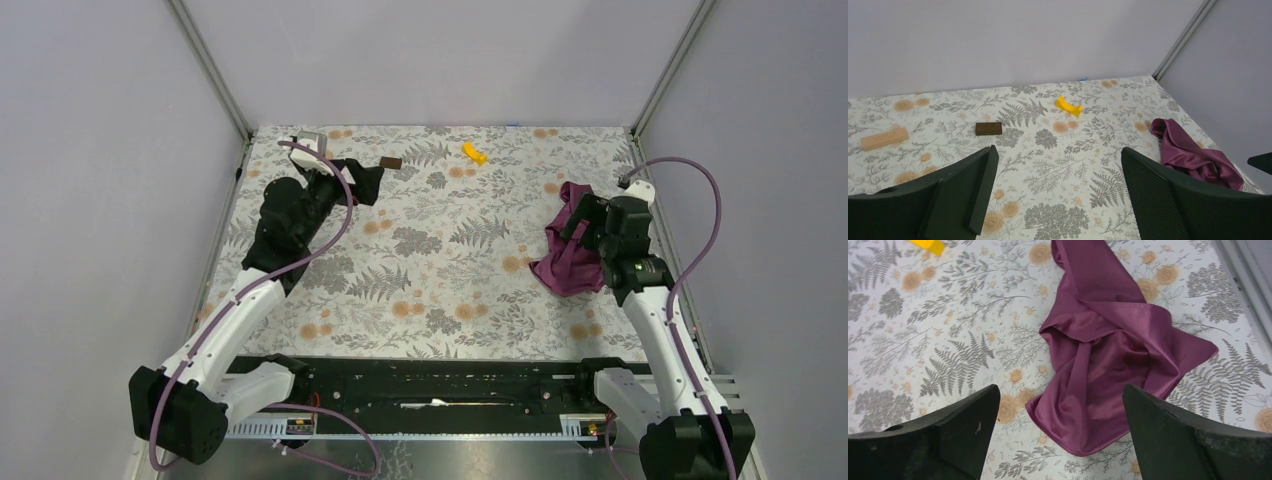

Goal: Fold the napkin into a case and place the utensils inside
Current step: Move the crumpled napkin to the corner of the board.

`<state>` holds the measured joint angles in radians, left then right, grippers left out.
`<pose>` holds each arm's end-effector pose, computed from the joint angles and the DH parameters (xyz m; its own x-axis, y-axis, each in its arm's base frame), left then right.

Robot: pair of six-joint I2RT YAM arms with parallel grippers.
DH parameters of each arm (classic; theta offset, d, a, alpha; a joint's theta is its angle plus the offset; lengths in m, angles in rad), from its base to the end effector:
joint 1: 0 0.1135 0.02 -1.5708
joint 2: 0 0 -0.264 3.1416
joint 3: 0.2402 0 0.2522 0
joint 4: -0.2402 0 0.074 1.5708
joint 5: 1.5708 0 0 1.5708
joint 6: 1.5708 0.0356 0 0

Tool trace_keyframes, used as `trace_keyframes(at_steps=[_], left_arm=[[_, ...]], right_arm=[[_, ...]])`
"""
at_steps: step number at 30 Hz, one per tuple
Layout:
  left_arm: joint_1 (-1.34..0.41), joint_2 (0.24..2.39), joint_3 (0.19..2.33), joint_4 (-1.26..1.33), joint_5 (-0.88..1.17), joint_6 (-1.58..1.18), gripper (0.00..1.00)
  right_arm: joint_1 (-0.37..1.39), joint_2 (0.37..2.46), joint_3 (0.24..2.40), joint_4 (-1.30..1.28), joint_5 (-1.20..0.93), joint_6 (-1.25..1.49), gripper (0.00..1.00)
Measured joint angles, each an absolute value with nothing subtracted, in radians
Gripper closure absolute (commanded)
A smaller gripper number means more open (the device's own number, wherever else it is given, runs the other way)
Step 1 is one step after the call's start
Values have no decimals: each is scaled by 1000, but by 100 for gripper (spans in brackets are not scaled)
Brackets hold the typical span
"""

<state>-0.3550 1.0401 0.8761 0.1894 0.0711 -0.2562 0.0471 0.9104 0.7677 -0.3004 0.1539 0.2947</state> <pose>0.2310 -0.0883 0.3632 -0.0817 -0.2393 -0.9675 0.4059 0.8786 -0.2516 0.2077 0.0043 0.2997 -0.3831 0.2693 -0.8836 0.2123 0.9566 0.1995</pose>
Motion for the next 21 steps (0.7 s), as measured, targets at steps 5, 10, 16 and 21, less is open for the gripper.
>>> trace_keyframes(at_steps=[5, 10, 16, 21], left_arm=[[-380, 1042, 878, 213, 83, -256, 1], [-398, 1049, 884, 212, 105, -256, 1], [-405, 1071, 889, 212, 139, -263, 1], [-405, 1083, 892, 212, 170, -274, 1]], right_arm=[[48, 1001, 822, -316, 221, 312, 0], [29, 1074, 829, -327, 276, 399, 0], [-138, 1130, 826, -372, 315, 587, 0], [-259, 1193, 826, -391, 327, 654, 0]])
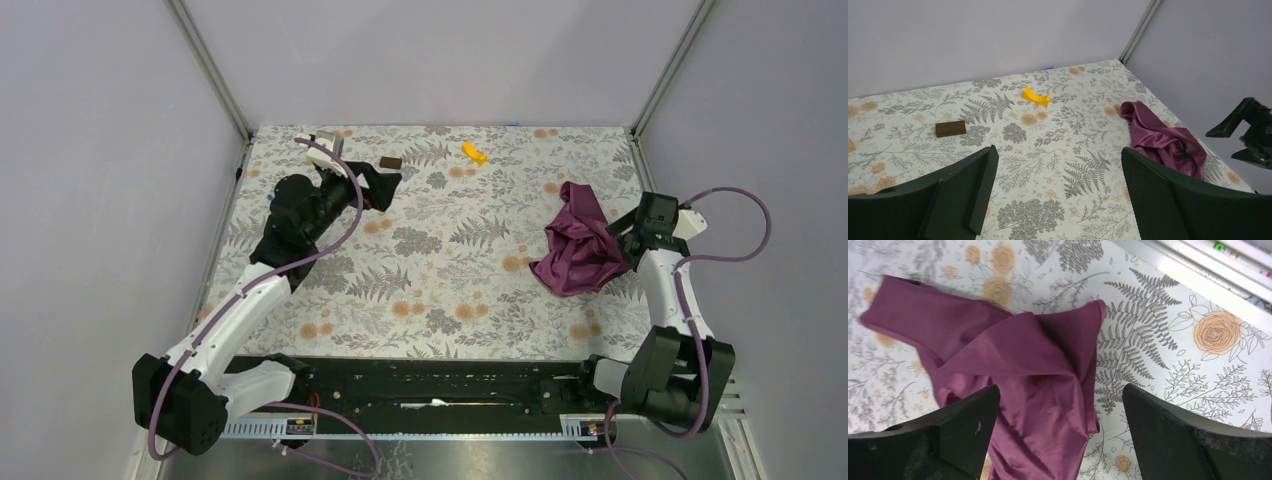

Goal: Fold the napkin into a case and place the utensils inside
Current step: Move the crumpled napkin to the corner of the board.

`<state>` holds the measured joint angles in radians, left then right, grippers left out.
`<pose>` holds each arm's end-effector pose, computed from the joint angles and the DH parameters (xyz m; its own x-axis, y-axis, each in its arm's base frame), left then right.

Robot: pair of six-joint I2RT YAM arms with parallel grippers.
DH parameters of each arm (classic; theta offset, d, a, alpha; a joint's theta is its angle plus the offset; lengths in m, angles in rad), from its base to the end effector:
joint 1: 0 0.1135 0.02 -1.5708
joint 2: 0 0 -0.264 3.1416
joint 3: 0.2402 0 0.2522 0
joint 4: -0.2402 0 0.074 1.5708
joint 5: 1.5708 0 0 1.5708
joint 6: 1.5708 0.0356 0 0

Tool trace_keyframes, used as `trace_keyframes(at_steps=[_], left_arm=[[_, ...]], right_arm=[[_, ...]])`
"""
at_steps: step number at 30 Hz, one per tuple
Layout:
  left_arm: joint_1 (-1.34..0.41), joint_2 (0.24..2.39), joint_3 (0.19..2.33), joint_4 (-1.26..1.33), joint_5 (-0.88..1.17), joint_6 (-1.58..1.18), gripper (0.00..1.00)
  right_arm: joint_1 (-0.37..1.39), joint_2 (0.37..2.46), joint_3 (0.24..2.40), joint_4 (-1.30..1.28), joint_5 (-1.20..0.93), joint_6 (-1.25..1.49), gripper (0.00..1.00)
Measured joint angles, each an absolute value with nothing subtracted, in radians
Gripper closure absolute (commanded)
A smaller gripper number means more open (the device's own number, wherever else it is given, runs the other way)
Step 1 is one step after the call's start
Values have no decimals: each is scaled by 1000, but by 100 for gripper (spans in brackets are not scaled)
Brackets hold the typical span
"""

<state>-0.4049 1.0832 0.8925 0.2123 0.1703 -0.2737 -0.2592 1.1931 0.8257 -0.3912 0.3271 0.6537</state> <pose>0.2341 -0.1069 0.3616 -0.1279 -0.2350 -0.9635 0.5291 0.8056 -0.2667 0.2397 -0.0754 0.2528 -0.2432 0.6603 -0.7106 0.7760 0.5720 0.2659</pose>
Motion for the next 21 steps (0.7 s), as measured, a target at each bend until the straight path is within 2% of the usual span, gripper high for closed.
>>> trace_keyframes(at_steps=[6, 12, 14, 18, 21], left_arm=[[-405, 1084, 900, 213, 194, -284, 1], [-405, 1090, 903, 215, 213, -286, 1], [-405, 1091, 903, 215, 215, -286, 1], [-405, 1091, 903, 215, 216, -286, 1], [-405, 1091, 903, 216, 212, -286, 1]], right_arm=[[-303, 1346, 826, -355, 159, 608, 1], [-265, 1488, 827, -315, -39, 556, 7], [-184, 1517, 828, -316, -61, 535, 10], [93, 1523, 827, -305, -99, 514, 11], [381, 1508, 807, -267, -125, 527, 11]])
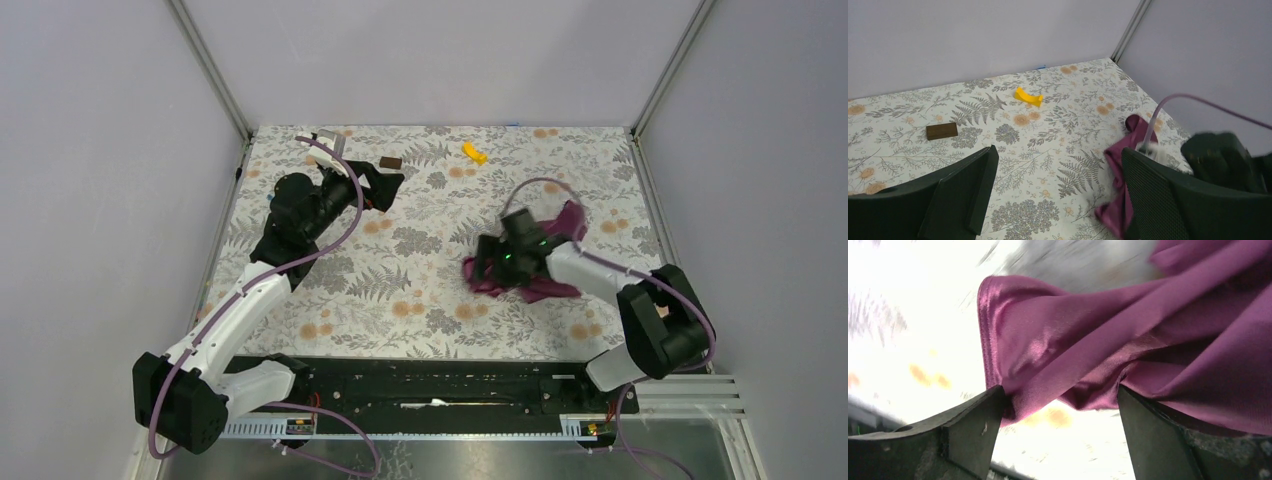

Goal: Fold the napkin into a case and place the utensils inside
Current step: Move the crumpled napkin to the corner of the board, then pick up the crumpled napkin from the center of the board.

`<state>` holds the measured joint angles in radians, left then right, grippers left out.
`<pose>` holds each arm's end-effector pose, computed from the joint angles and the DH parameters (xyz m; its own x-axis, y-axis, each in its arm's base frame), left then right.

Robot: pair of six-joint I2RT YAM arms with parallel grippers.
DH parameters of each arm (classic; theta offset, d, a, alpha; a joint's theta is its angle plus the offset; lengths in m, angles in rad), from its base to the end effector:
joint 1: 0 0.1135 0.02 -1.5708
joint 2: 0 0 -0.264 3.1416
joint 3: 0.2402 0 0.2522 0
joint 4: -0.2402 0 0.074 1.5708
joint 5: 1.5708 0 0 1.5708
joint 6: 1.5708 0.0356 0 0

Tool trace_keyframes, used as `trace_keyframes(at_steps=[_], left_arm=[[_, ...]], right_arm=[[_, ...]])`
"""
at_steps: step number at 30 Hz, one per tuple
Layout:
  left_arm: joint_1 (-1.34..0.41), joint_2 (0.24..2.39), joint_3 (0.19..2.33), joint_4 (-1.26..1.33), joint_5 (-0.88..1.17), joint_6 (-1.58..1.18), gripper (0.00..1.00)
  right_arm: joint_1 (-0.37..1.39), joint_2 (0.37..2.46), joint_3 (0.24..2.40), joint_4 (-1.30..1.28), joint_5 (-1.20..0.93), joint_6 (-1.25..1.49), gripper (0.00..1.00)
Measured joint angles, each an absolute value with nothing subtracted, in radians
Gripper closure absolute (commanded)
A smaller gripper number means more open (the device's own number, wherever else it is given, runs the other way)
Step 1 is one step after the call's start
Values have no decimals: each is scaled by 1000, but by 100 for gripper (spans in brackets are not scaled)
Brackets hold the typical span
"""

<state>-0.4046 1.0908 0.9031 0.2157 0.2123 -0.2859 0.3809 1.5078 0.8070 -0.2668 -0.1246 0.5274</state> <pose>0.2349 -0.1087 0.3639 -0.1384 -0.2406 -0.9607 0.5622 0.7795 -0.2762 0.2688 0.1124 0.1748 -0.8792 0.1859 -0.4387 0.0095 0.9274 0.3739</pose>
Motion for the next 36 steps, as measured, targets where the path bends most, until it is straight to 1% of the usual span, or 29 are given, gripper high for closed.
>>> trace_keyframes(at_steps=[2, 4, 6, 8, 13, 16, 19, 21, 23, 24, 26, 27, 29, 33, 35, 36], left_arm=[[-405, 1091, 903, 216, 209, -286, 1], [-405, 1091, 903, 216, 205, -286, 1], [-405, 1090, 903, 216, 201, -286, 1], [-405, 1090, 903, 216, 198, -286, 1], [-405, 1091, 903, 217, 195, -289, 1], [-405, 1091, 903, 219, 196, -290, 1], [-405, 1091, 903, 220, 198, -295, 1], [-405, 1092, 903, 221, 203, -300, 1], [-405, 1098, 903, 233, 216, -312, 1], [-405, 1104, 903, 239, 226, -318, 1], [-405, 1121, 903, 250, 251, -336, 1], [-405, 1130, 903, 256, 262, -345, 1], [-405, 1148, 903, 262, 284, -365, 1], [-407, 1172, 903, 265, 323, -394, 1], [-408, 1179, 903, 265, 337, -402, 1], [-409, 1182, 903, 265, 342, -406, 1]], right_arm=[[538, 1494, 788, -248, -172, 546, 11], [654, 1488, 781, -250, -206, 561, 11], [730, 1483, 781, -251, -229, 567, 12], [768, 1459, 781, -258, -231, 566, 12], [751, 1317, 800, -295, -173, 548, 16], [696, 1254, 849, -331, -121, 543, 12], [619, 1230, 893, -374, 15, 582, 9], [588, 1231, 904, -411, 118, 607, 9], [580, 1245, 904, -445, 168, 607, 11], [581, 1260, 905, -455, 174, 601, 14], [577, 1296, 905, -460, 171, 579, 24], [571, 1311, 904, -456, 159, 565, 27], [539, 1338, 895, -429, 94, 538, 35], [491, 1395, 887, -368, -75, 514, 65], [491, 1424, 878, -318, -182, 530, 75], [493, 1432, 866, -282, -238, 552, 81]])
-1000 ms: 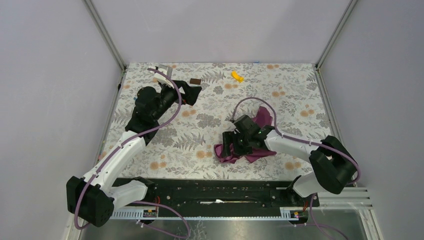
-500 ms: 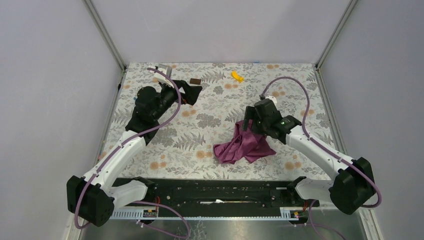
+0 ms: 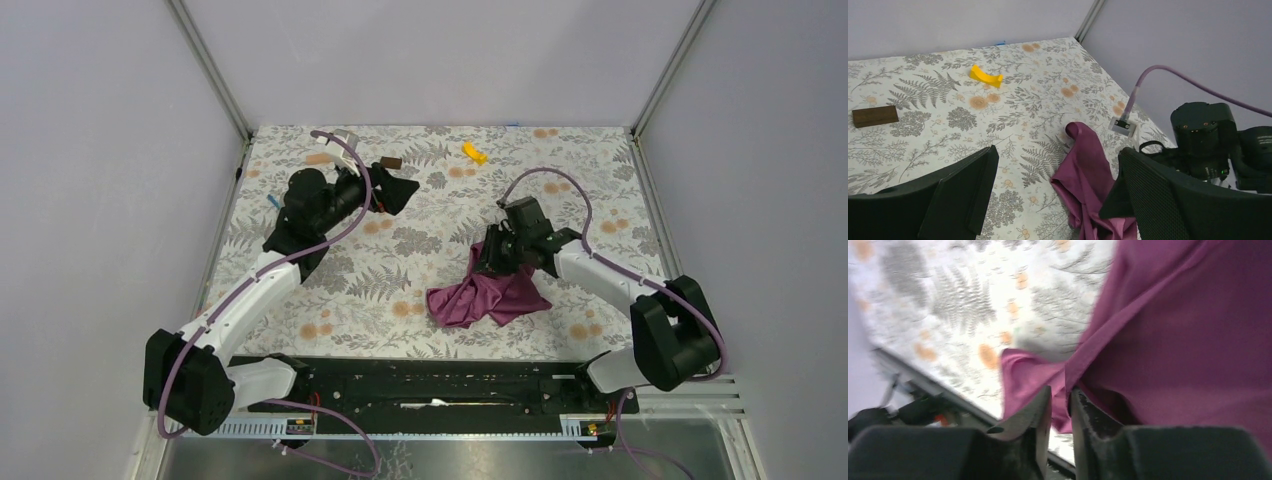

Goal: Fold the napkin into a case and place the utensils inside
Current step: Pick up the crumpled napkin from the center of the board.

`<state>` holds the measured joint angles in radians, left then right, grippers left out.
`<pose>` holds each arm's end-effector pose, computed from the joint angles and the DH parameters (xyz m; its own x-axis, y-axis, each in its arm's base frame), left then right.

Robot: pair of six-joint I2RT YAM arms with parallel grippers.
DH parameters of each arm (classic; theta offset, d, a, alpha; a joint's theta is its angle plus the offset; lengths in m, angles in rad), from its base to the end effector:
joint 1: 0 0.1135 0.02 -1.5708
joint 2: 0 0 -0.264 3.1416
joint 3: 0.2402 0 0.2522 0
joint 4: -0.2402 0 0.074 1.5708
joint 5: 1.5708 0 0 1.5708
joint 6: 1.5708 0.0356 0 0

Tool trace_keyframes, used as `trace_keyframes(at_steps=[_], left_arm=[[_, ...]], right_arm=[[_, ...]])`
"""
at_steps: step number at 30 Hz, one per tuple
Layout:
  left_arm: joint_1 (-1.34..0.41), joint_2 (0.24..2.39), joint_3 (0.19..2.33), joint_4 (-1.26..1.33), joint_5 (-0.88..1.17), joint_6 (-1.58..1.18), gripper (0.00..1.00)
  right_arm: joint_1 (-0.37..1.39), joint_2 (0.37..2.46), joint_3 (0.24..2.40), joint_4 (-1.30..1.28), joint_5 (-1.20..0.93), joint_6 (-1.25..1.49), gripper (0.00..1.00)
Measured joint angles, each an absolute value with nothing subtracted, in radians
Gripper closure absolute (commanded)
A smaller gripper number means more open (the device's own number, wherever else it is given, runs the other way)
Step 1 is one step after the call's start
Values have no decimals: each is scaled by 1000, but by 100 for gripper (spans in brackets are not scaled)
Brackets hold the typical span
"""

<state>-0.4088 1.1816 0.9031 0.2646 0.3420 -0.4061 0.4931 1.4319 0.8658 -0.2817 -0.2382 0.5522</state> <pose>0.2516 -0.1220 0.3466 -0.2812 -0.2837 -0.9167 0.6217 0.6739 -0.3993 0.2552 0.1467 0.2128 -0.8758 0.1081 -0.4705 -0.1622 0.8520 0.4977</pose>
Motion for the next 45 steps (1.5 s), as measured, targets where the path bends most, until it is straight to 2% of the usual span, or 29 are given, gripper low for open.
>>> trace_keyframes(at_steps=[2, 3, 7, 12, 18, 21, 24, 26, 28, 30, 34, 37, 38, 42, 45], left_arm=[[-411, 1185, 903, 265, 350, -414, 1], [-411, 1185, 903, 265, 354, -417, 1], [-414, 1185, 903, 265, 361, -420, 1], [-415, 1187, 903, 264, 363, -420, 1], [-416, 1172, 903, 262, 355, -408, 1], [-416, 1150, 903, 263, 347, -397, 1], [-416, 1140, 903, 263, 343, -392, 1], [-416, 1139, 903, 262, 340, -389, 1], [-416, 1139, 903, 259, 336, -387, 1], [-416, 1139, 903, 256, 328, -382, 1], [-416, 1139, 903, 248, 312, -377, 1], [-419, 1142, 911, 215, 291, -377, 1], [-427, 1149, 925, 191, 273, -376, 1], [-474, 1197, 1000, 72, 226, -393, 1], [-492, 1211, 989, -1, 248, -446, 1]], right_arm=[[499, 1433, 830, -202, -340, 612, 97], [504, 1429, 802, -139, -396, 666, 100], [513, 1371, 734, 18, -474, 874, 100], [507, 1255, 780, 101, -451, 1054, 100], [506, 1105, 952, 83, -276, 1150, 100], [510, 1025, 963, 81, -205, 1195, 100], [579, 1034, 935, 97, -138, 1231, 99], [656, 1103, 906, 122, -128, 1240, 82], [716, 1230, 878, 173, -170, 1231, 55], [738, 1371, 875, 168, -223, 1197, 44], [728, 1570, 942, 30, -334, 1006, 35], [707, 1581, 1003, -60, -374, 870, 6], [696, 1565, 1016, -80, -375, 817, 1], [632, 1472, 1032, -180, -332, 622, 0], [559, 1478, 1095, -295, -279, 479, 2]])
